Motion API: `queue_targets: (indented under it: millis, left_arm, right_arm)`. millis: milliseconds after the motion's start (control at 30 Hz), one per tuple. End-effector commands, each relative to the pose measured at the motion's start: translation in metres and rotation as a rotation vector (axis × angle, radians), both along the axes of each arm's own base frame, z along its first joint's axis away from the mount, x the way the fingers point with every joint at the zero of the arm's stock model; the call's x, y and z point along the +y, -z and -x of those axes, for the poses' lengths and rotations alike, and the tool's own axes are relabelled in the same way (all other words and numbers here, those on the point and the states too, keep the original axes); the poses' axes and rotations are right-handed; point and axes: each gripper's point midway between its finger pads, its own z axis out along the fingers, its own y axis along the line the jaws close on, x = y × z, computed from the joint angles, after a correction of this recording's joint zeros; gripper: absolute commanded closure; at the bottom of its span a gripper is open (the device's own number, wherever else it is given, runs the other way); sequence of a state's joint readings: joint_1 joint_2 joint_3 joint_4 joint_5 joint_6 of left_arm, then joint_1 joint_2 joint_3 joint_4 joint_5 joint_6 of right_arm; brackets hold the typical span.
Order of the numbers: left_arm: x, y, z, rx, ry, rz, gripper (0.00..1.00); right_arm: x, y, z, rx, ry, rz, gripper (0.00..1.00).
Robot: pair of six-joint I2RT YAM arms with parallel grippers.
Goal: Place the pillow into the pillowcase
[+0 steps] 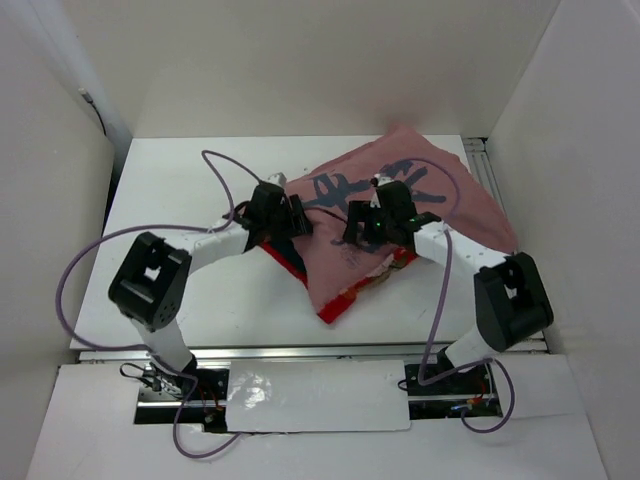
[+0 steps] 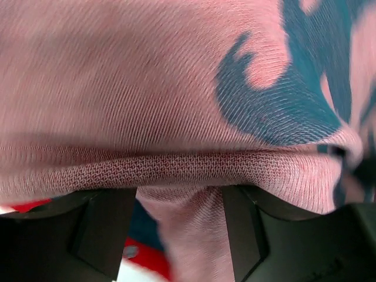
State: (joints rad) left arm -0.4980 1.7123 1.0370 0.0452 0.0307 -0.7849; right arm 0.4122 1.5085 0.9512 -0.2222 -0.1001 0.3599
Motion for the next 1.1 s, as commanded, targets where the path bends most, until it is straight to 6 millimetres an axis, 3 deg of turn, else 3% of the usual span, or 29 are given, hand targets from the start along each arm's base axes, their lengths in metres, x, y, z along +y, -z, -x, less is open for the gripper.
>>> queue_targets:
  millis: [0, 33, 67, 100, 133, 167, 200, 233, 300, 333, 367, 400, 433, 467, 500, 567, 600, 633, 700, 733, 767, 800, 833, 900, 967, 1000, 1067]
  left_arm:
    - [0.021, -0.02, -0.084, -0.146, -0.089, -0.018, 0.29]
    - [0.021, -0.039, -0.107, -0.167, -0.098, 0.001, 0.29]
    - [0.026, -0.039, -0.121, -0.151, -0.125, 0.005, 0.3]
    - [0.037, -0.021, -0.133, -0.099, -0.123, 0.016, 0.32]
    - [0.039, -0.036, -0.145, -0.097, -0.119, 0.033, 0.33]
    - [0.044, -0.042, -0.147, -0.091, -0.117, 0.045, 0.33]
    - [0.05, -0.058, -0.148, -0.124, -0.113, 0.05, 0.33]
    - [0.065, -0.049, -0.138, -0.101, -0.145, 0.026, 0.3]
    - [0.088, -0.058, -0.123, -0.126, -0.204, -0.027, 0.18]
    - [0.1, -0.044, -0.102, -0.098, -0.225, -0.068, 0.13]
    - [0.117, -0.082, -0.078, -0.158, -0.278, -0.087, 0.05]
    - [0.119, -0.076, -0.073, -0.129, -0.277, -0.1, 0.05]
    - [0.131, -0.069, -0.058, -0.099, -0.319, -0.134, 0.0]
    - [0.137, -0.084, -0.045, -0.106, -0.344, -0.133, 0.0]
    - [0.15, -0.077, -0.032, -0.058, -0.382, -0.16, 0.0]
    - [0.158, -0.069, -0.021, -0.023, -0.406, -0.17, 0.0]
    - [0.158, -0.069, -0.021, -0.023, -0.406, -0.17, 0.0]
    - [0.169, -0.064, -0.018, 0.008, -0.438, -0.174, 0.0]
    - [0.17, -0.062, -0.023, 0.04, -0.441, -0.156, 0.0]
    - [0.173, -0.05, -0.025, 0.09, -0.445, -0.148, 0.0]
    - [0.169, -0.053, -0.031, 0.103, -0.455, -0.124, 0.0]
    - [0.174, -0.045, -0.027, 0.156, -0.471, -0.123, 0.0]
    - [0.172, -0.035, -0.026, 0.213, -0.487, -0.087, 0.0]
    - [0.169, -0.028, -0.026, 0.244, -0.491, -0.025, 0.0]
    - [0.158, -0.014, -0.024, 0.295, -0.488, 0.06, 0.0]
    - [0.154, -0.02, -0.032, 0.268, -0.484, 0.099, 0.0]
    - [0.142, -0.013, -0.032, 0.296, -0.478, 0.143, 0.01]
  right_arm:
    - [0.072, -0.005, 0.004, 0.008, -0.237, -0.117, 0.04]
    - [0.083, -0.009, -0.002, -0.005, -0.256, -0.131, 0.04]
    - [0.096, -0.029, -0.019, -0.058, -0.274, -0.147, 0.04]
    - [0.106, -0.019, -0.023, -0.028, -0.29, -0.142, 0.04]
    - [0.109, -0.023, -0.028, -0.025, -0.29, -0.141, 0.04]
    - [0.109, -0.042, -0.045, -0.072, -0.272, -0.153, 0.04]
    - [0.107, -0.052, -0.05, -0.095, -0.264, -0.161, 0.04]
    - [0.1, -0.059, -0.055, -0.115, -0.242, -0.16, 0.04]
    - [0.079, -0.077, -0.065, -0.162, -0.191, -0.165, 0.02]
    - [0.07, -0.099, -0.068, -0.213, -0.166, -0.17, 0.02]
    - [0.051, -0.105, -0.068, -0.235, -0.117, -0.14, 0.01]
    - [0.05, -0.101, -0.067, -0.225, -0.116, -0.136, 0.01]
    - [0.04, -0.114, -0.063, -0.248, -0.094, -0.133, 0.01]
    - [0.031, -0.116, -0.061, -0.26, -0.059, -0.111, 0.01]
    - [0.02, -0.108, -0.056, -0.246, -0.026, -0.097, 0.01]
    - [0.009, -0.123, -0.045, -0.291, 0.015, -0.102, 0.01]
    - [0.004, -0.111, -0.035, -0.266, 0.03, -0.097, 0.01]
    - [0.0, -0.123, -0.028, -0.289, 0.048, -0.116, 0.01]
    - [-0.012, -0.106, -0.012, -0.242, 0.079, -0.086, 0.01]
    - [-0.018, -0.112, -0.004, -0.251, 0.101, -0.093, 0.01]
    - [-0.023, -0.109, 0.002, -0.245, 0.114, -0.079, 0.01]
    - [-0.034, -0.094, 0.012, -0.202, 0.151, -0.047, 0.01]
    - [-0.04, -0.1, 0.02, -0.208, 0.178, -0.054, 0.01]
    - [-0.057, -0.082, 0.039, -0.152, 0.24, -0.001, 0.01]
    - [-0.07, -0.079, 0.055, -0.131, 0.308, 0.001, 0.01]
    - [-0.075, -0.07, 0.063, -0.108, 0.324, 0.01, 0.01]
    - [-0.082, -0.07, 0.074, -0.098, 0.372, -0.011, 0.01]
